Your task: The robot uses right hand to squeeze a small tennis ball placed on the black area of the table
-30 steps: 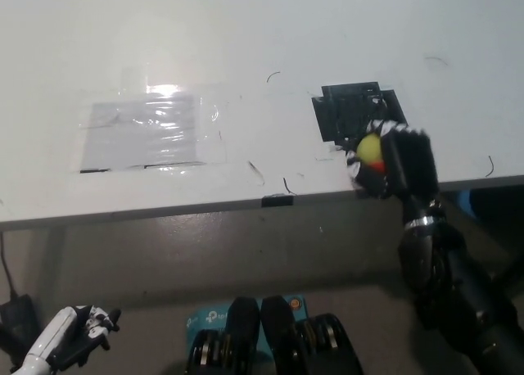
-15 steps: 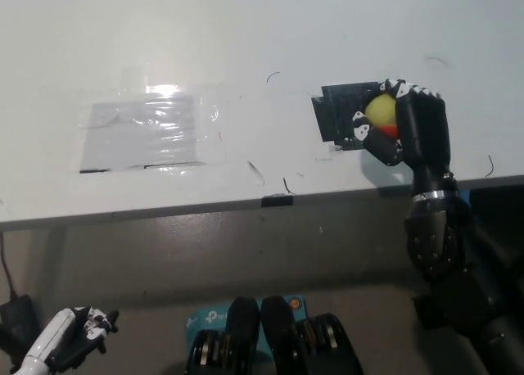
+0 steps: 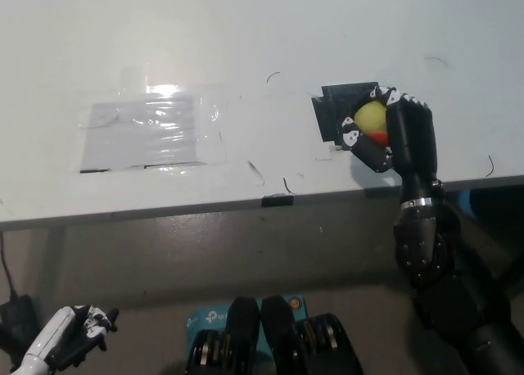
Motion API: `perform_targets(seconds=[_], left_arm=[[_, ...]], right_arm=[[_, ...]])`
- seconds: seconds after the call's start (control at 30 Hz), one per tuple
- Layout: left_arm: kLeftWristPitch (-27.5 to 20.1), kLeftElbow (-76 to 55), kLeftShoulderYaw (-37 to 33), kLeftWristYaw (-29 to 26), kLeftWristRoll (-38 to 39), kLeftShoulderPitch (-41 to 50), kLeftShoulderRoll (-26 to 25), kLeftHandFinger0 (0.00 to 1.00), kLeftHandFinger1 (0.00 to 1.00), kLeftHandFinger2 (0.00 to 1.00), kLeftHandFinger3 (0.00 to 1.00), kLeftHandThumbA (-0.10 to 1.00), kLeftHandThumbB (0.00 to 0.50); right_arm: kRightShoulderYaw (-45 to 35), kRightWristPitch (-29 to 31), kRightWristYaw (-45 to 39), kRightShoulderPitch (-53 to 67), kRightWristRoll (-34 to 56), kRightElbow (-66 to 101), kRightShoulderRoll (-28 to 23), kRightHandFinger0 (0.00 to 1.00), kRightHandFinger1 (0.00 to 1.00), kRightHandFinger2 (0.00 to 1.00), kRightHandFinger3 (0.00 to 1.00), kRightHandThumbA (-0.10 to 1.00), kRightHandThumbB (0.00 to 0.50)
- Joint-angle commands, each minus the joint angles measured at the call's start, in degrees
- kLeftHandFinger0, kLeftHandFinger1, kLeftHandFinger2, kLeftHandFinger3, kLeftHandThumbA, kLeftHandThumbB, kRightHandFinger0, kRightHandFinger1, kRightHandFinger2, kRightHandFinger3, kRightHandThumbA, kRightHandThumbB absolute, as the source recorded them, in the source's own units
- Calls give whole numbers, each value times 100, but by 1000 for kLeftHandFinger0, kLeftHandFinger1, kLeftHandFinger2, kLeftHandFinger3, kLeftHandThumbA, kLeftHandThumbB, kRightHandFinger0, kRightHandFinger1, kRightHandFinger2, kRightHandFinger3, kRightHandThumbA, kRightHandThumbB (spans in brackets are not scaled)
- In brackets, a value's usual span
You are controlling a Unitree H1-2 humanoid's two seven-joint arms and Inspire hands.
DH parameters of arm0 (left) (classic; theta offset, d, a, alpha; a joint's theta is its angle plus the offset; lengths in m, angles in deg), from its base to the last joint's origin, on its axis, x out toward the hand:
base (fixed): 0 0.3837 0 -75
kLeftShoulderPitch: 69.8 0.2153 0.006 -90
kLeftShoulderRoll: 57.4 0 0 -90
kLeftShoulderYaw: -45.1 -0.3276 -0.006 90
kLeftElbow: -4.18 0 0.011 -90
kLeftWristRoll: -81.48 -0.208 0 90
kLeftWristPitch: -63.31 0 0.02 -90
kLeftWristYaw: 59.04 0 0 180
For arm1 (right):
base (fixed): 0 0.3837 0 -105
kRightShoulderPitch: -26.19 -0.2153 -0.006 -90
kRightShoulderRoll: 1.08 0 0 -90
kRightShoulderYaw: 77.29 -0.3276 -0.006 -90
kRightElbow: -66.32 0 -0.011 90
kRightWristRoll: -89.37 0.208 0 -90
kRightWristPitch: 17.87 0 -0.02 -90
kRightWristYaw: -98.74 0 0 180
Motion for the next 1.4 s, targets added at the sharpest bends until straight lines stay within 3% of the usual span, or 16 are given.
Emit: perform_targets(seconds=[0.0, 0.1, 0.2, 0.3, 0.5, 0.57, 0.6, 0.77, 0.87, 0.93, 1.03, 1.1, 1.13, 1.27, 1.33, 1.37], left_arm=[[6, -179, 54, -2, 18, -35, -113, 95, 47, 241, 367, 653, 497], [-13, -161, 85, -8, 57, -26, -105, 118, 69, 258, 382, 625, 470], [-46, -137, 69, -18, 24, -8, -105, 104, 64, 254, 384, 649, 487], [-246, -60, 38, 29, 29, 18, -136, 125, 90, 276, 377, 650, 460], [-102, -123, 40, -12, 2, 81, -97, 135, 88, 268, 330, 635, 468], [-114, -96, 53, 0, 36, 89, -94, 134, 93, 269, 337, 641, 472], [-116, -100, 43, 42, 50, 113, -117, 141, 99, 273, 351, 634, 457], [-113, -81, 43, 38, 50, 135, -114, 170, 102, 257, 334, 640, 474], [-194, -44, 30, 24, 20, 135, -123, 157, 87, 258, 334, 650, 472], [40, -195, 7, -10, -73, 191, -126, 168, 100, 292, 368, 656, 474], [-106, -110, 12, 6, -29, 169, -118, 132, 89, 294, 391, 646, 459], [-93, -121, 16, 12, -17, 173, -116, 125, 89, 295, 397, 645, 459], [-146, -118, 30, 36, 45, 198, -97, 102, 86, 308, 389, 634, 454], [-126, -109, 23, 37, 31, 192, -104, 104, 90, 297, 392, 655, 467], [-178, -86, 0, 27, -7, 188, -108, 105, 85, 284, 387, 666, 476], [-111, -110, 0, 16, -18, 184, -100, 110, 79, 271, 378, 666, 487]], right_arm=[[-115, 338, 257, -83, 38, 31, 27, 0, 0, 345, 196, -100, 276], [-104, 400, 325, -94, 21, -91, 58, 0, 0, 335, 206, -100, 270], [-112, 495, 375, -50, 38, -152, 66, 0, 0, 335, 211, -100, 260], [-133, 388, 335, 52, 48, -125, 73, 0, 0, 337, 206, -100, 260], [1, 528, 298, -16, -121, -235, -65, 0, 10, 375, 271, -100, 249], [19, 470, 104, -78, -66, -207, -84, 0, 14, 389, 276, -100, 239], [112, 370, -350, -140, -24, -99, -208, 0, 27, 426, 310, -100, 190], [327, 233, -791, -301, -128, -147, -411, 0, 71, 458, 336, -100, 182], [450, 122, -986, -416, -266, -187, -553, 0, 110, 480, 352, -100, 150], [538, 191, -871, -547, -376, -458, -617, 0, 135, 516, 369, -100, 163], [660, 201, -789, -712, -509, -696, -681, 0, 176, 603, 397, -100, 110], [693, 204, -747, -746, -524, -760, -685, 0, 181, 612, 402, -100, 103], [803, 156, -836, -886, -640, -913, -734, 0, 265, 724, 467, -100, 57], [1024, -76, -876, -1170, -858, -1273, -755, 0, 401, 848, 593, -100, 0], [1079, -129, -946, -1234, -854, -1373, -765, 0, 438, 825, 590, -100, 0], [1075, -152, -963, -1260, -829, -1453, -757, 0, 438, 764, 551, -100, 0]])
